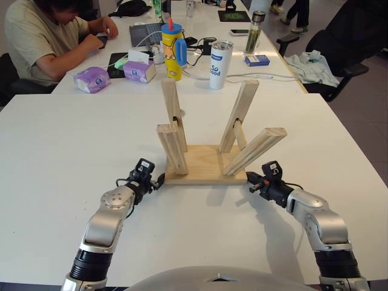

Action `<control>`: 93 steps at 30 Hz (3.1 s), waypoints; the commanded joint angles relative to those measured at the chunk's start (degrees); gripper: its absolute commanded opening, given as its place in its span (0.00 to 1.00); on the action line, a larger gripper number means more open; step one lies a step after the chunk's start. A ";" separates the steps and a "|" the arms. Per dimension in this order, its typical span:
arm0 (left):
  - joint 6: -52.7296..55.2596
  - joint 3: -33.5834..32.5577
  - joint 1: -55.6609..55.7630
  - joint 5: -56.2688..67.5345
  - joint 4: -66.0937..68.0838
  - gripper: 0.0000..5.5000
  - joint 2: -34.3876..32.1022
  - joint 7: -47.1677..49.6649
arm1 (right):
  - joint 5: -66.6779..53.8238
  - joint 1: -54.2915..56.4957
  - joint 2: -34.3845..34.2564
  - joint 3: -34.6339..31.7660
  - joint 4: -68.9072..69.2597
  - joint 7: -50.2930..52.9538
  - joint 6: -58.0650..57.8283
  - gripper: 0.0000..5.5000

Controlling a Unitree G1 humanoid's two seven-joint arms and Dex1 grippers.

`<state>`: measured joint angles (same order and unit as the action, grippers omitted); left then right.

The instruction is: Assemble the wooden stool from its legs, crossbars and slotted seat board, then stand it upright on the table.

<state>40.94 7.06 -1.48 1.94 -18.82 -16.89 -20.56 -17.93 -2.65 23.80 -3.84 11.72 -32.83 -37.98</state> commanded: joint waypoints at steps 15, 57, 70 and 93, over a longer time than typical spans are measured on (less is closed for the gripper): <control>4.67 -0.68 9.41 14.50 -10.08 0.65 5.71 -6.19 | -16.06 10.82 -4.86 -2.16 9.14 -5.47 -11.07 0.00; -16.44 9.00 6.07 4.05 -1.41 0.65 -9.51 -16.87 | -2.99 12.39 -2.79 -4.66 -16.24 2.25 3.06 0.00; -14.56 12.00 12.32 4.08 2.39 0.55 -3.50 -15.52 | -2.81 12.55 -3.88 -4.29 -18.14 2.80 5.26 0.00; -2.22 -32.51 43.55 80.41 4.59 0.24 20.56 31.43 | -1.59 9.99 -7.73 -2.62 -19.36 5.33 6.03 0.00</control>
<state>49.18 -10.20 24.63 51.27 -15.81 -2.49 -12.17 -19.51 9.48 17.88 -7.40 -7.61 -28.77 -31.19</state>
